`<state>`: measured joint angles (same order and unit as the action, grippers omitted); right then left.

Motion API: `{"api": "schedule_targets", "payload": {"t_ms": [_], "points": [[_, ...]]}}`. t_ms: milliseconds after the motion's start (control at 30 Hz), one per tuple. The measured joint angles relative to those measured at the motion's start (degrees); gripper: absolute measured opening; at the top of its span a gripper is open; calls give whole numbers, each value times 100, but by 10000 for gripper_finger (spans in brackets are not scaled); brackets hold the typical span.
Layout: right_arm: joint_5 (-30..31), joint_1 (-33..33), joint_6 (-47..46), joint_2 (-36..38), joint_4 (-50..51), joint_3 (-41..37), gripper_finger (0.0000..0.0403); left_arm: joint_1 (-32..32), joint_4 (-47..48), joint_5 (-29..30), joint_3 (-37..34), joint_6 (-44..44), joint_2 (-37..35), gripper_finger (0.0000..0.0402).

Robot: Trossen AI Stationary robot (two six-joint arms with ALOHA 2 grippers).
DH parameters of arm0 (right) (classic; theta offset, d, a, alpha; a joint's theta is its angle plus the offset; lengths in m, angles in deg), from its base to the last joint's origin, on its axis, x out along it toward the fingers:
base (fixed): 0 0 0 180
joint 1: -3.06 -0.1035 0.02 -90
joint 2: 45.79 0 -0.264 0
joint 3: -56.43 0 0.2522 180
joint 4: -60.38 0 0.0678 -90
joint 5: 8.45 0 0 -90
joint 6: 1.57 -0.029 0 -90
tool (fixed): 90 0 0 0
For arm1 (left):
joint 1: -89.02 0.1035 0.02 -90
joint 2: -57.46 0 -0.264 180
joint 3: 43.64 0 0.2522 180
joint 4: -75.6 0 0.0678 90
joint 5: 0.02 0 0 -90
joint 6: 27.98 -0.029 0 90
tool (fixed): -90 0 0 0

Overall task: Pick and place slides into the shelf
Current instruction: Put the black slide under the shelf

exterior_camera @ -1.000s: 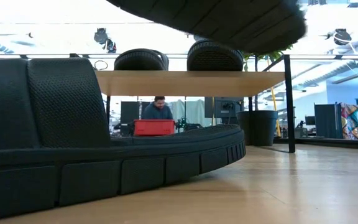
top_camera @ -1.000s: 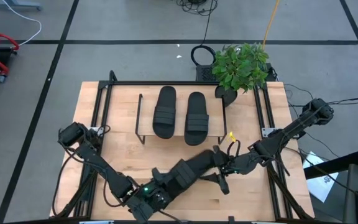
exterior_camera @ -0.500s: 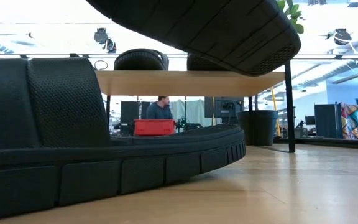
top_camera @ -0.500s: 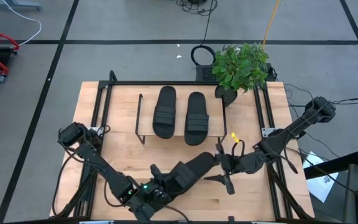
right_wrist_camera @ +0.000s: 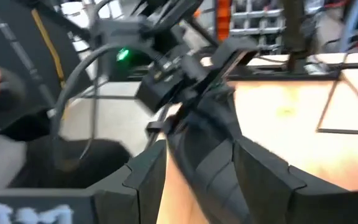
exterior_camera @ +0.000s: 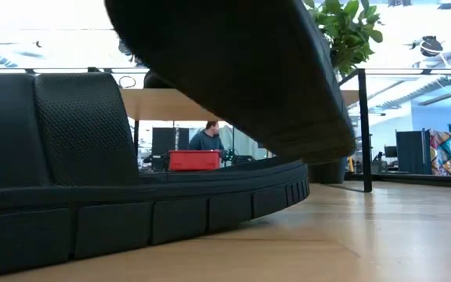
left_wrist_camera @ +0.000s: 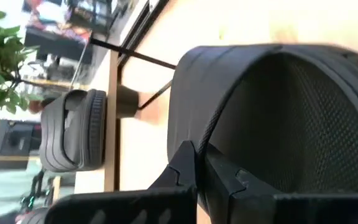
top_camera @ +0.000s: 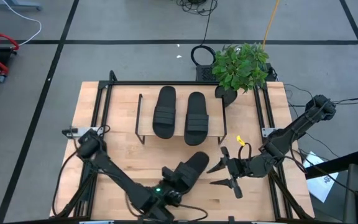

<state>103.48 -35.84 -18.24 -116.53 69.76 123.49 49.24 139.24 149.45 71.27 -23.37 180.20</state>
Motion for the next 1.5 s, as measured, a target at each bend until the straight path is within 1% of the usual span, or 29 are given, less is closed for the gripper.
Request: {"api": "schedule_targets", "payload": {"t_ms": [67,133,200,267,333,467,700,800,900,967,1133,1267,1367,1500], "points": [[290,-63,18,4,-7,0,178,69,309,256,470,176,318,0],[598,-152,70,2,15,0,178,147,409,421,874,222,550,0],[827,-242,91,0,19,-2,178,215,413,357,1222,286,662,0],[967,-327,81,0,-6,-2,178,312,390,132,1497,474,712,0],[974,-413,80,0,-6,-2,178,394,407,49,1623,751,732,0],[980,-596,79,0,-3,-2,178,576,565,-9,1636,996,748,0],[986,-857,119,0,16,-6,178,611,1623,-104,1636,1908,750,0],[1221,-900,133,0,-119,-128,178,651,1724,-193,1636,2100,752,0],[1600,-903,137,-2,-136,-236,178,764,1722,-320,1638,2066,832,0],[1731,-886,134,-2,-140,-247,178,854,1728,-386,1638,2012,957,0],[1734,-874,155,0,-186,-249,178,1000,1752,-54,1636,2038,1271,0],[1734,-874,149,0,-184,-249,178,1164,1726,96,1636,2165,1367,0],[1739,-874,151,0,-184,-249,178,1314,1726,96,1636,2137,1373,0],[1761,-872,153,2,-182,-249,178,1516,1701,-52,1636,2136,1373,0]]}}
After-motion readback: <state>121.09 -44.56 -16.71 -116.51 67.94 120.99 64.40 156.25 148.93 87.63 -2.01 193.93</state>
